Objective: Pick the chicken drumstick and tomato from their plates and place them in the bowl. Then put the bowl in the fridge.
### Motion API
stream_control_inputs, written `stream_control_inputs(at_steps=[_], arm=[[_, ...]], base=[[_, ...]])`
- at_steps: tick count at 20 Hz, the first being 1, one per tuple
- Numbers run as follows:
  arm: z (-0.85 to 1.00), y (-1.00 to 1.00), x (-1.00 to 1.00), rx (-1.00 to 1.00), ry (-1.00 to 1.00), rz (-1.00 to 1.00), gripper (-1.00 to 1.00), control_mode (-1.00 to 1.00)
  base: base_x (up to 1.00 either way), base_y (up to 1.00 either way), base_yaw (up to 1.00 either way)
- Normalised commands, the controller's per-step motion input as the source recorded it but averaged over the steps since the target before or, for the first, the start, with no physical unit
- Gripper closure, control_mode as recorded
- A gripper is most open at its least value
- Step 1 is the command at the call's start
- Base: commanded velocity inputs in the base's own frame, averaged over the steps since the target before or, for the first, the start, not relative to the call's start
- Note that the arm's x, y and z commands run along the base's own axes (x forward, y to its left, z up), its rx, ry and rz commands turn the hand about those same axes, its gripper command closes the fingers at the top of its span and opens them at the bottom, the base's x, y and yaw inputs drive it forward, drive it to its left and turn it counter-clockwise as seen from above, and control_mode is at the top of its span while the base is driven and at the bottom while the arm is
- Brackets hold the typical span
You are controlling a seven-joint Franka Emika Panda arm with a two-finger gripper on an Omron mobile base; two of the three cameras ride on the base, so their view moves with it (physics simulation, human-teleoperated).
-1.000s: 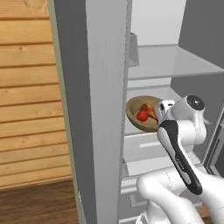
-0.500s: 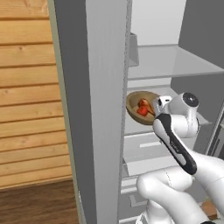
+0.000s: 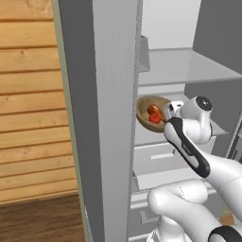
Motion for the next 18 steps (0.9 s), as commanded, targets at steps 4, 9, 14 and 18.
stream_control_inputs(at_steps=[4, 9, 14, 18], arm=[[-0.05, 0.05, 0.25, 0.00, -0.04, 0.03, -1.00, -1.00], [0.00, 0.00, 0.02, 0.00, -0.07, 0.04, -1.00, -1.00], [0.22, 0.00, -0.41, 0.00, -0.11, 0.06, -1.00, -1.00], [0.83, 0.00, -0.56, 0.00, -0.12, 0.04, -1.00, -1.00]], base=[[0.00, 0.00, 0.00], [0.00, 0.00, 0.00], [0.00, 0.00, 0.00], [0.00, 0.00, 0.00]])
